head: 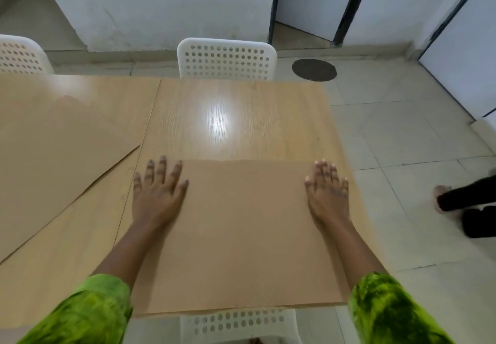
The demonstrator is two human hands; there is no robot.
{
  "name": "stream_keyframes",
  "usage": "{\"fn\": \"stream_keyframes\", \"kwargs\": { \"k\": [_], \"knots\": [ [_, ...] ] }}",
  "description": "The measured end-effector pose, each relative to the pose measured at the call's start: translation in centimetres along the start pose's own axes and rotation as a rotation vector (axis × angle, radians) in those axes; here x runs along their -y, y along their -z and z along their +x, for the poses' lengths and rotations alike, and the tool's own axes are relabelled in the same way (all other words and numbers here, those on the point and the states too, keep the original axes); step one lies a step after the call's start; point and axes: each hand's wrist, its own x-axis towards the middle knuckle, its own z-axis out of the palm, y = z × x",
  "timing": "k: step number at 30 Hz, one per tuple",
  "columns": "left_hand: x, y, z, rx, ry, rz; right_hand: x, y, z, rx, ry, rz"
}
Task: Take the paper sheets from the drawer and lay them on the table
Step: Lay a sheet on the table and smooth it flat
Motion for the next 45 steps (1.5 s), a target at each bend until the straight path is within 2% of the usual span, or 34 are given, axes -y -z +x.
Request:
{"fn": "stream_keyframes", "kwargs": {
  "k": [6,9,11,13,19,25,30,35,37,39,42,45],
  "knots": [
    [-1.0,1.2,-1.0,0.023,0.014,0.025,0.8,1.0,-1.8,0.014,0.024,0.029],
    [-4.5,0.6,-6.2,-0.045,-0.133,-0.019,3.3,0.3,-8.7,0.025,0.146,0.097],
    [-7.6,-0.5,-10.4,-0.032,-0.241,-0.071,5.9,-1.0,-13.5,0.072,0.248,0.101],
    [-9.5,-1.7,-12.9,0.033,-0.270,-0.076,7.7,-2.5,-15.9,0.124,0.297,0.059],
    [-7.5,-2.3,-13.1,0.014,-0.156,-0.024,6.3,-4.0,-15.8,0.087,0.293,-0.005],
    [-1.5,-1.1,-12.6,-0.011,0.018,-0.047,-2.8,-2.7,-13.8,0.019,-0.013,-0.031],
    [-1.3,-0.8,-12.5,0.014,0.027,-0.050,-3.0,-2.1,-13.7,0.021,0.003,-0.037],
    [-1.7,1.0,-12.3,0.144,0.068,-0.054,-1.9,-0.8,-14.5,0.086,0.012,0.001],
    [-2.2,2.0,-13.1,0.107,0.059,-0.137,0.0,0.1,-15.4,0.097,0.076,0.097],
    [-2.2,3.1,-14.8,0.038,0.069,-0.343,2.8,0.8,-16.8,0.116,0.130,0.326],
    [-1.1,5.1,-17.9,-0.053,0.146,-0.693,7.2,1.5,-19.5,0.182,0.179,0.682],
    [1.8,7.1,-21.7,-0.127,0.237,-0.842,11.7,1.7,-23.0,0.221,0.188,0.855]
  ]
}}
